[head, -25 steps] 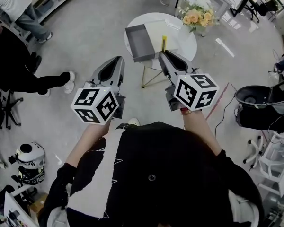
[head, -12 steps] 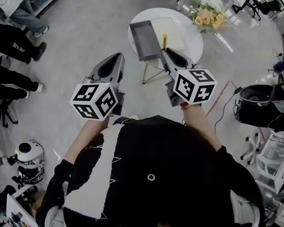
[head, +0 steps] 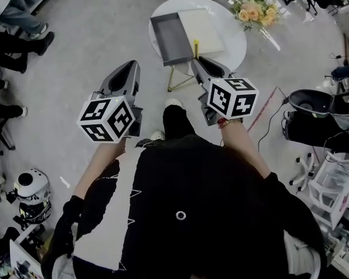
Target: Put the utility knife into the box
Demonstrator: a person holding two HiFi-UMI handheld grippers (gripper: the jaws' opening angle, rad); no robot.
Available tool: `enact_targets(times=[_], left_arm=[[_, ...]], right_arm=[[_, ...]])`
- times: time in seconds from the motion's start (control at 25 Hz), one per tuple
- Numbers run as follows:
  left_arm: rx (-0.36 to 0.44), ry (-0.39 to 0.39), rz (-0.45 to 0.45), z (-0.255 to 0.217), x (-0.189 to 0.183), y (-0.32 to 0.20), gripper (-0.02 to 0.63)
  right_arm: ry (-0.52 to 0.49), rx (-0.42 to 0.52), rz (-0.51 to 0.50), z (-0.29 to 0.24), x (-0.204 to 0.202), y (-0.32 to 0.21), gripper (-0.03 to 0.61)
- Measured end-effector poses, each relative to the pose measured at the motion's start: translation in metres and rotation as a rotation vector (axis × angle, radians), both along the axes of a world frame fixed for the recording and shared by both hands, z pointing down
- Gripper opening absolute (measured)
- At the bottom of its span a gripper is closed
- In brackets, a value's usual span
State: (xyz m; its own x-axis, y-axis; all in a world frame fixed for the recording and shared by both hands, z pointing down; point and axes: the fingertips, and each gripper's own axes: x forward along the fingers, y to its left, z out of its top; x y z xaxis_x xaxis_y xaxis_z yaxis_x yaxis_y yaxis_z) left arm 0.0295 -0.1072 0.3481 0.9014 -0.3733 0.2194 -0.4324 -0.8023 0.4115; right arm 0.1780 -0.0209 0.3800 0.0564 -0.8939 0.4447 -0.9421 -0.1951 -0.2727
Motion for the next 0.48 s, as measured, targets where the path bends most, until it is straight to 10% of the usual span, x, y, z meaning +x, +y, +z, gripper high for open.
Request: enact_targets(times=[0.48], left_arm=[[-0.006,-0.031,-0.157,0.006,0.005,-0.064,0.011]], right_arm=[[-0.036,-0.068,-0.110,0.026,0.043,-0.074,0.057]])
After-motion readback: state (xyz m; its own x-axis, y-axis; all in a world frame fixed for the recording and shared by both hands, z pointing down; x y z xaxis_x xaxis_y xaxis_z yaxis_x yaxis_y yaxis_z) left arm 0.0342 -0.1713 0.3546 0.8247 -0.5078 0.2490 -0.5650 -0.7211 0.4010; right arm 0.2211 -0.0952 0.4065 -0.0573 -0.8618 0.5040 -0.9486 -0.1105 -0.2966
